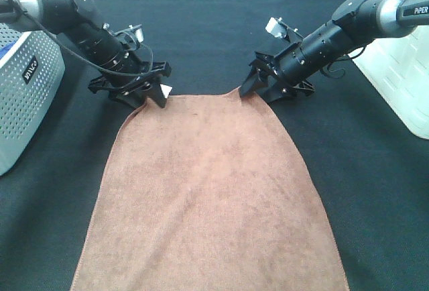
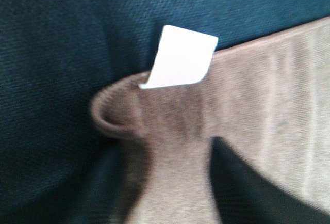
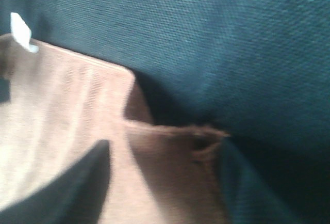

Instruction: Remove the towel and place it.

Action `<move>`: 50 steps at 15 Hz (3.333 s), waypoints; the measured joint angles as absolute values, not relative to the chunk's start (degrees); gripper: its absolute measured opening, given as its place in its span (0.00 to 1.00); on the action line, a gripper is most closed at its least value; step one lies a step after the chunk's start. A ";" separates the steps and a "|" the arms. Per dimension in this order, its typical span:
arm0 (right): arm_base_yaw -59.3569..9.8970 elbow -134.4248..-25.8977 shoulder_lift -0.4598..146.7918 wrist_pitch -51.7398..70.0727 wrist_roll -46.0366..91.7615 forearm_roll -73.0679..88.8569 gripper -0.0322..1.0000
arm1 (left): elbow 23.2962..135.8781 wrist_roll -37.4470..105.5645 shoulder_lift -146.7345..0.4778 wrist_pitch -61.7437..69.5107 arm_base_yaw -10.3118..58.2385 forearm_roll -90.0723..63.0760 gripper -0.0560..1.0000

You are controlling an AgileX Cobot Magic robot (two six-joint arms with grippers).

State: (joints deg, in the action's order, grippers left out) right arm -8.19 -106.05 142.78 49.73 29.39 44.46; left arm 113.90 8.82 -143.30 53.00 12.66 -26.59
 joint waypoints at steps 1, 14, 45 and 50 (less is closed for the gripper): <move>-8.19 -106.05 142.90 49.22 29.39 43.54 0.49 | 113.90 8.82 -143.47 53.00 12.66 -26.07 0.36; -8.88 -116.77 142.72 42.86 28.82 34.66 0.03 | 127.14 9.28 -144.90 49.68 13.18 -18.56 0.06; -8.82 -133.04 156.99 21.94 33.86 42.86 0.44 | 129.14 15.07 -155.39 13.69 14.21 -17.59 0.09; -8.65 -133.38 156.99 24.18 35.01 42.86 0.60 | 129.20 15.07 -155.39 12.72 14.09 -17.13 0.38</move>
